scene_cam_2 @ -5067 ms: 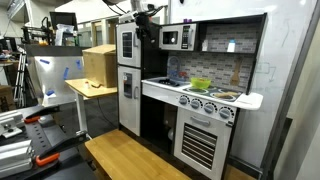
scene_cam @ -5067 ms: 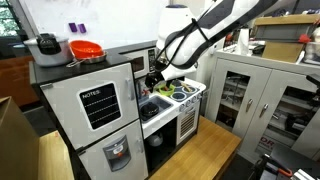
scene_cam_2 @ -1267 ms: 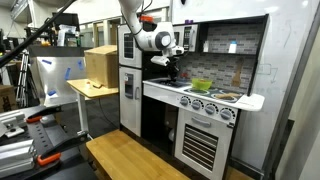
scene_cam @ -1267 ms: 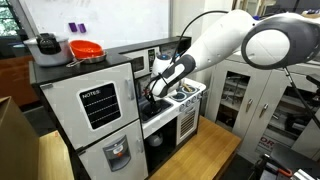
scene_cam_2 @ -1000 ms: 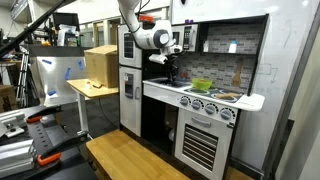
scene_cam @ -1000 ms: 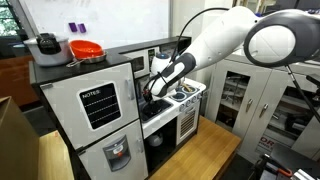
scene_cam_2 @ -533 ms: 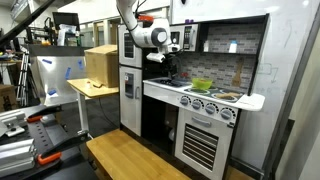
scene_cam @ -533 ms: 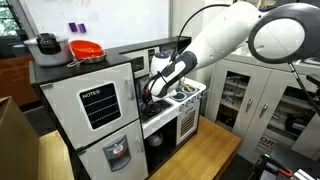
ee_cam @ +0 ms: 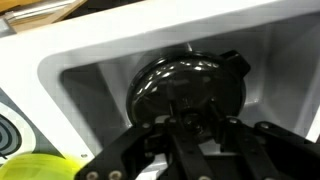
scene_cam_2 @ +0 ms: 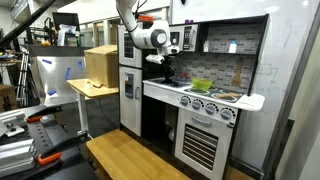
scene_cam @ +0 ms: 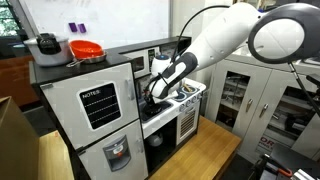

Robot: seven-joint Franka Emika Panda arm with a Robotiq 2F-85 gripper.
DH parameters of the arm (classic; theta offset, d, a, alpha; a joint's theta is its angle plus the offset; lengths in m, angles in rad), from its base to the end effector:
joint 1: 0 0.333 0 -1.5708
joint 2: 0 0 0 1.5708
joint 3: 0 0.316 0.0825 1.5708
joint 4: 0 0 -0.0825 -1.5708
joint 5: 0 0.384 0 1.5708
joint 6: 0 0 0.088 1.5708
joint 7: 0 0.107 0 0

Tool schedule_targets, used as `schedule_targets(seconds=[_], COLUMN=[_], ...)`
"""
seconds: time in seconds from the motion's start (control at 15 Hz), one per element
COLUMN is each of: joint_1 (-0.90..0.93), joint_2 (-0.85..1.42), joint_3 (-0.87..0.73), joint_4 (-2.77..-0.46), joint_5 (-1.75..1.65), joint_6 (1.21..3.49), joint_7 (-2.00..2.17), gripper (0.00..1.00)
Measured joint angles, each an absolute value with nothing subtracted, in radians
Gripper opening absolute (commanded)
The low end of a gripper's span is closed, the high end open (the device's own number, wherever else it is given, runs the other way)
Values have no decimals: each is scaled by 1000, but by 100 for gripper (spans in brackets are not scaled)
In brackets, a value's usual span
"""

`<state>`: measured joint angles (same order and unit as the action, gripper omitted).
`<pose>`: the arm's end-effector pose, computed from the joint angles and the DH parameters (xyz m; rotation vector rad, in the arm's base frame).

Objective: Pick the lid on the grey pot, place it on the green pot then take the grey pot out of the sink and place it on the stove

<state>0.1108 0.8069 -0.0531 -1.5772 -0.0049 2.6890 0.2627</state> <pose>0.7236 0.0485 0.1947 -3.0813 0.2760 -0.4802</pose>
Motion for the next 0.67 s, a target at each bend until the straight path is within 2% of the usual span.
schedule_targets(seconds=[0.13,0.2,0.27,0.33,0.47,0.67], joint_1=[111,111,111,111,111,112], joint_2=[807,807,808,808,809,810], joint_3=[-53,-53,-53,-53,-53,-53], joint_4=[-1577,-1576,-1576,-1575,-1573,-1570], joint_5=[-5,-5,-5,-5,-5,-5], joint_6=[2688,2687,2687,2685,2683,2682], joint_7=[263,263,263,263,263,263], gripper=[8,55,16,11,7,8])
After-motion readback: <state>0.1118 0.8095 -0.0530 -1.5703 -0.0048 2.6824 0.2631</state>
